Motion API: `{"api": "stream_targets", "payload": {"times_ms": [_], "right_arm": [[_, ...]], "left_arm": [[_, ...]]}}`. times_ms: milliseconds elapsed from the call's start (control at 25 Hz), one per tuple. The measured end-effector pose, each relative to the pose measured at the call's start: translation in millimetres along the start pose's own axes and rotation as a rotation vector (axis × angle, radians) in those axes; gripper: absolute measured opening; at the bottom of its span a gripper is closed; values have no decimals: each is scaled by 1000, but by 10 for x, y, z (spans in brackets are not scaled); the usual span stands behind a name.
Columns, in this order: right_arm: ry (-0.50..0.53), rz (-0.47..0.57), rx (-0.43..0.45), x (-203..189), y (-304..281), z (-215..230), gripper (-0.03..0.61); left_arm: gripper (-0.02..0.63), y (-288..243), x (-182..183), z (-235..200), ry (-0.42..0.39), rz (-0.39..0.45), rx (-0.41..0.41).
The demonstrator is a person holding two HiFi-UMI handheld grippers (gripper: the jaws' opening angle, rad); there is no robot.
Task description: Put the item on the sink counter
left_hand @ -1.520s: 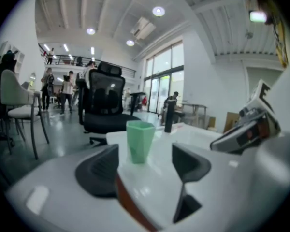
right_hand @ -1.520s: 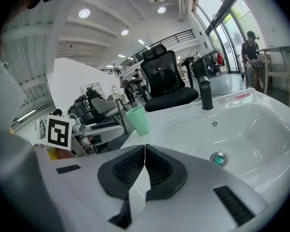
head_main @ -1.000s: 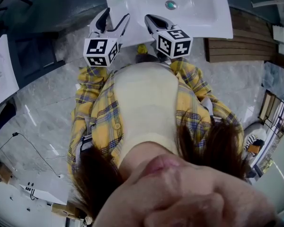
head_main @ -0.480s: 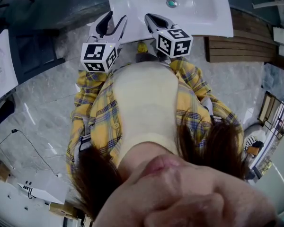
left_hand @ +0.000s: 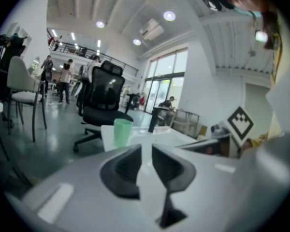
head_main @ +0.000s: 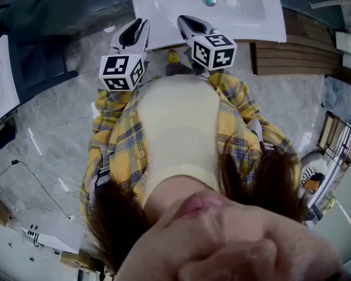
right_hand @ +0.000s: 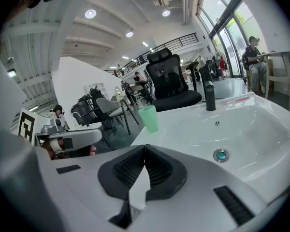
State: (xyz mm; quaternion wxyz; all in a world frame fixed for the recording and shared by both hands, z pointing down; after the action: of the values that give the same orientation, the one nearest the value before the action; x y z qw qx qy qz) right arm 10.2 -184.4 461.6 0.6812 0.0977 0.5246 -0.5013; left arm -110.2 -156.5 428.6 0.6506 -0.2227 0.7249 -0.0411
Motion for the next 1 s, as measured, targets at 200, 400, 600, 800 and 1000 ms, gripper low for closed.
{"api": "stream_targets", "payload": {"times_ms": [200,400,600,800,1000], "right_arm": [[4,-8,-5,-34,8,-12,14],[14,-9,-21,-47,46,-15,14],[21,1,-26,-22,77,-9,14],[21,6,-26,-6,85,11,14],[24,1,-16,14,86,36,14]], "left_arm": [[36,7,-71,-16,2,-22,17],[21,27,-110,-31,23,-42,26],[20,36,-131,-26,34,-50,33],[20,10,-173,-24,37,-69,42],[20,-17,-183,-16,40,-84,54]]}}
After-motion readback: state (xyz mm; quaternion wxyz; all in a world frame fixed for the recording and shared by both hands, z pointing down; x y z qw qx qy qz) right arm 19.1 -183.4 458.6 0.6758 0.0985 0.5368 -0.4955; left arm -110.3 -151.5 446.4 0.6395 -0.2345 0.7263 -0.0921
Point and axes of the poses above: the fingertips, and each gripper's own axes: y backward along the fingers, z to its right, x out of its top, the point moved 2 cm from there along y, backward along the fingers, and after that the axes turned 11 degrees about x, right-handed, at the moved point
